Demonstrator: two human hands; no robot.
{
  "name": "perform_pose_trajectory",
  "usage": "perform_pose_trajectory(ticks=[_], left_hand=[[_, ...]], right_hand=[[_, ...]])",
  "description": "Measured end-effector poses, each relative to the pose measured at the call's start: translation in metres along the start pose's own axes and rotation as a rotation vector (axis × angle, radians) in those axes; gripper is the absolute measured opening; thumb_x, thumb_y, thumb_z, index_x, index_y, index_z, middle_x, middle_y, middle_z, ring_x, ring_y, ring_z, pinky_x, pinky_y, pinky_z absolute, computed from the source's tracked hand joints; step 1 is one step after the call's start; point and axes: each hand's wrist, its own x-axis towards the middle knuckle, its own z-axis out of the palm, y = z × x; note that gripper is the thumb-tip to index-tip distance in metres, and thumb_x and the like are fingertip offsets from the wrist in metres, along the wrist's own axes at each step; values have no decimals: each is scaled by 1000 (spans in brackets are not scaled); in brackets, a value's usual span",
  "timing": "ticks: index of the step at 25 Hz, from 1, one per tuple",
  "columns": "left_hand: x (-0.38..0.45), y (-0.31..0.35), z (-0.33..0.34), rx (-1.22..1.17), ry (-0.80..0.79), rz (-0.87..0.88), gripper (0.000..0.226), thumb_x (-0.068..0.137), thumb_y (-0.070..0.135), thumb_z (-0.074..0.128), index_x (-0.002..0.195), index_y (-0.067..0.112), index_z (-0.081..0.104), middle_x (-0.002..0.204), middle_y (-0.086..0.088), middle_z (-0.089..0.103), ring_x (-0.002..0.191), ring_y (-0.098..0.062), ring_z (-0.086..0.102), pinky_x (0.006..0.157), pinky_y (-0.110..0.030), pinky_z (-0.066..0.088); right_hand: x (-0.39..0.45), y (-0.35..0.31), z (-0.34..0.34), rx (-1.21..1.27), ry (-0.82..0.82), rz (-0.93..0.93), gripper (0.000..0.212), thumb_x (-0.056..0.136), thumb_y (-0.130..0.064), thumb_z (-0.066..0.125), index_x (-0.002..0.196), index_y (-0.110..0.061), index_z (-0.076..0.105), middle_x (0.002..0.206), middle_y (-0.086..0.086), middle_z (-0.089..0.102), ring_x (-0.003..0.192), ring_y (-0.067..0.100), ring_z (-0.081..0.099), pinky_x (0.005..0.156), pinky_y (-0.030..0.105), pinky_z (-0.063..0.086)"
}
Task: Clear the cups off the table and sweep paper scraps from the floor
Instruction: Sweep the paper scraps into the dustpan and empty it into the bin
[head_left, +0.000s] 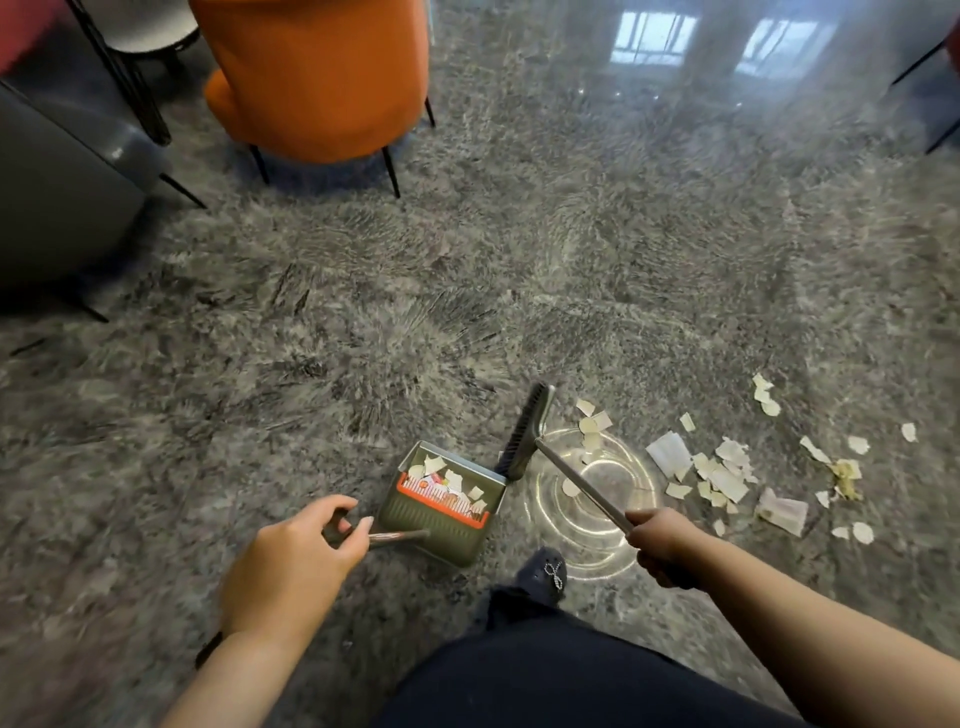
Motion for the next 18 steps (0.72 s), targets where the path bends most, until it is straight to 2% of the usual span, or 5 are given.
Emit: perform_pose_trajectory(ticks=[7, 9, 11, 13, 18], left_hand=[[-29, 24, 12, 11, -84, 138, 18, 74, 49, 73, 91, 44, 68, 56, 28, 50, 52, -7, 49, 46, -19, 39], [-38, 30, 13, 19, -95, 165, 20, 75, 51, 71, 93, 43, 68, 64, 20, 62, 59, -14, 58, 51, -24, 46], [-44, 39, 17, 29, -101, 188, 23, 75, 54, 69, 95, 43, 67, 69, 14, 67, 63, -17, 62, 54, -27, 51], [-51, 57, 21, 51, -96, 223, 24, 75, 55, 69, 96, 43, 67, 65, 16, 62, 59, -13, 57, 49, -24, 47], [-73, 121, 40, 84, -72, 264, 21, 74, 51, 73, 92, 42, 69, 51, 24, 43, 47, -5, 42, 43, -13, 31]], right_hand=[[-20, 87, -8, 116, 83, 52, 31, 92, 2, 37, 89, -20, 58, 58, 6, 41, 40, 14, 35, 39, 19, 27], [-19, 108, -14, 131, 92, 52, 30, 90, 5, 34, 79, -14, 55, 56, 5, 38, 39, 13, 32, 39, 19, 25], [-15, 125, -26, 149, 114, 55, 34, 90, 5, 34, 75, -17, 55, 55, 4, 37, 38, 12, 31, 37, 17, 25], [-13, 140, -42, 159, 113, 59, 35, 90, 4, 36, 77, -19, 58, 55, 4, 38, 36, 12, 31, 37, 16, 26], [-3, 169, -98, 187, 85, 67, 40, 90, 2, 41, 100, -26, 68, 56, 4, 38, 33, 13, 31, 39, 15, 27]])
